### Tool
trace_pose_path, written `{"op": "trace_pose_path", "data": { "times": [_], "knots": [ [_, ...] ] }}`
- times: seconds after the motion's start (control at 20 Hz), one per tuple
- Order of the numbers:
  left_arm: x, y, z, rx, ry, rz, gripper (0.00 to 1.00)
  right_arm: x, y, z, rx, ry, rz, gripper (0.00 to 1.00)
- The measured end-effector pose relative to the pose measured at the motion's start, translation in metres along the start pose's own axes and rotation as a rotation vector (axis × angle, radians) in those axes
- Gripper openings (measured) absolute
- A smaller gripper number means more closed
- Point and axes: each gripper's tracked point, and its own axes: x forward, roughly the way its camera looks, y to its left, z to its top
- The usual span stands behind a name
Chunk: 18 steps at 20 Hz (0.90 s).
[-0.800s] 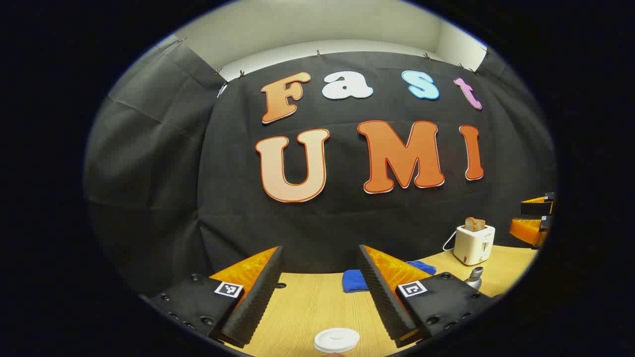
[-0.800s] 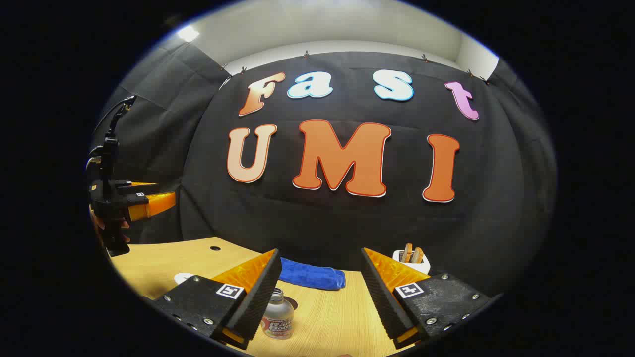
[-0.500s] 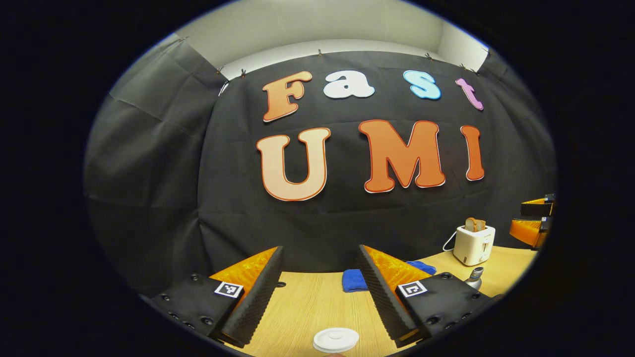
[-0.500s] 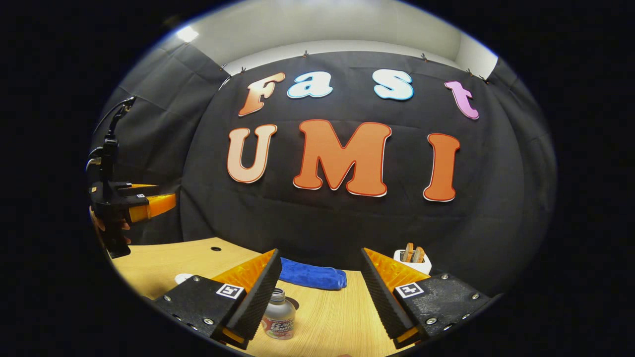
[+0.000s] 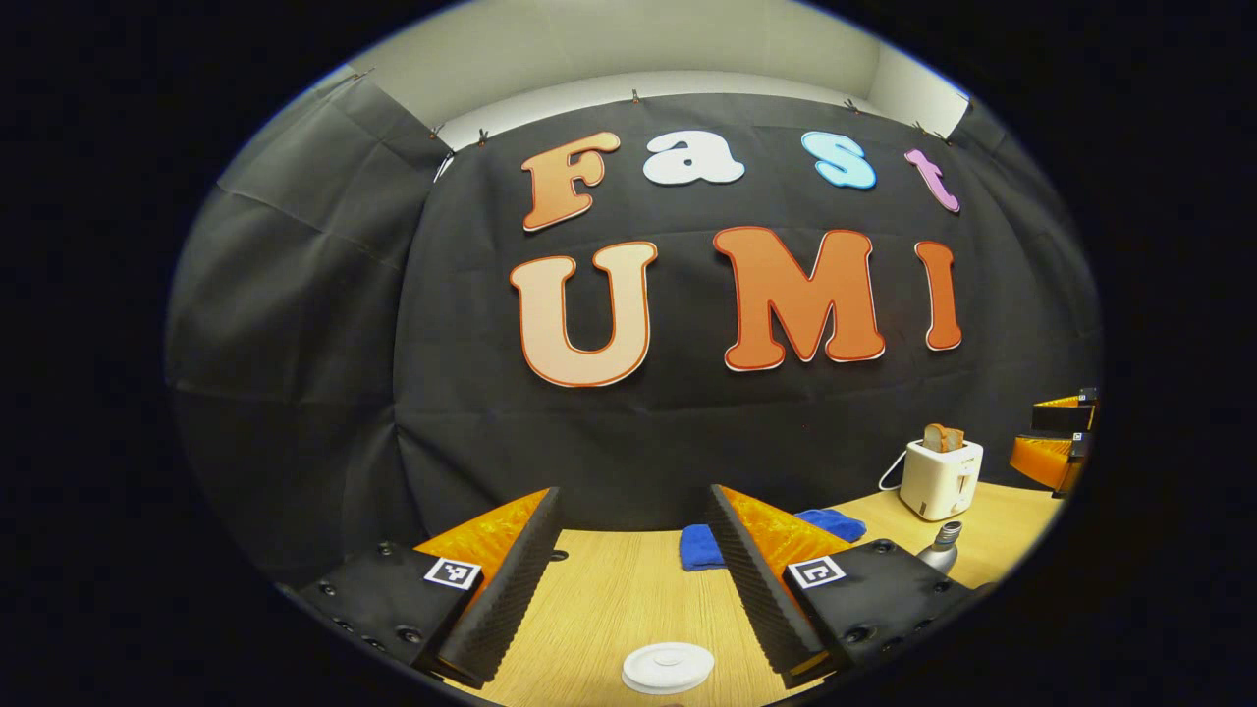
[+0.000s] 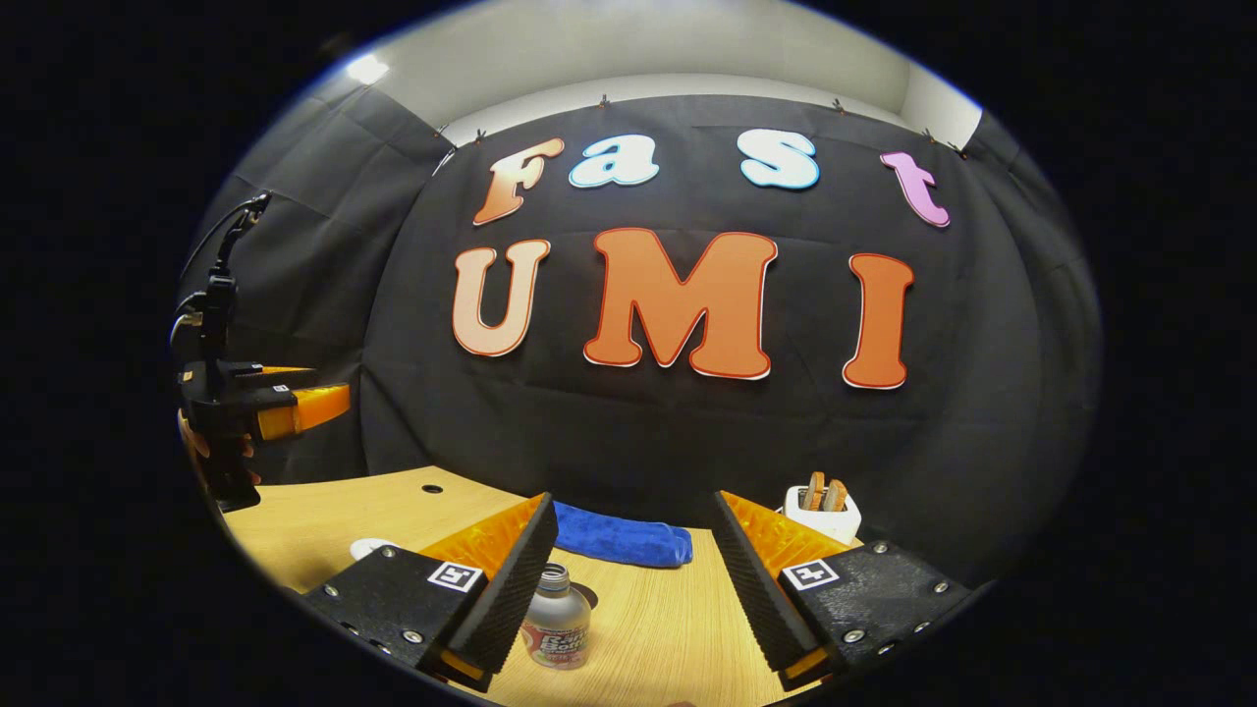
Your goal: Open the teacup lid with one hand, grasp the water bottle and pour water into the teacup with the other hand; after pouring, place the water bottle on the coaster and then close the teacup lid.
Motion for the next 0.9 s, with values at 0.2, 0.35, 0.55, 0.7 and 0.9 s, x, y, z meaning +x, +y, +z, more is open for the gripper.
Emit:
{"op": "trace_pose_path", "data": {
  "times": [0.2, 0.35, 0.55, 0.7, 0.9],
  "knots": [
    [-0.001, -0.004, -0.019, 0.017, 0.039, -0.014, 1.0, -0.001, 0.005, -0.013, 0.006, 0.02, 0.02, 0.95],
    [-0.001, -0.01, -0.037, 0.033, 0.072, -0.035, 1.0, 0.0, 0.011, -0.028, 0.019, 0.051, 0.035, 0.95],
    [0.0, -0.013, -0.064, 0.031, 0.128, -0.052, 1.0, 0.002, 0.018, -0.046, 0.025, 0.095, 0.061, 0.95],
    [-0.001, -0.017, -0.083, 0.029, 0.167, -0.073, 1.0, 0.003, 0.024, -0.064, 0.024, 0.131, 0.082, 0.95],
    [0.0, -0.026, -0.115, 0.044, 0.225, -0.108, 1.0, 0.001, 0.036, -0.089, 0.034, 0.195, 0.117, 0.95]
  ]
}}
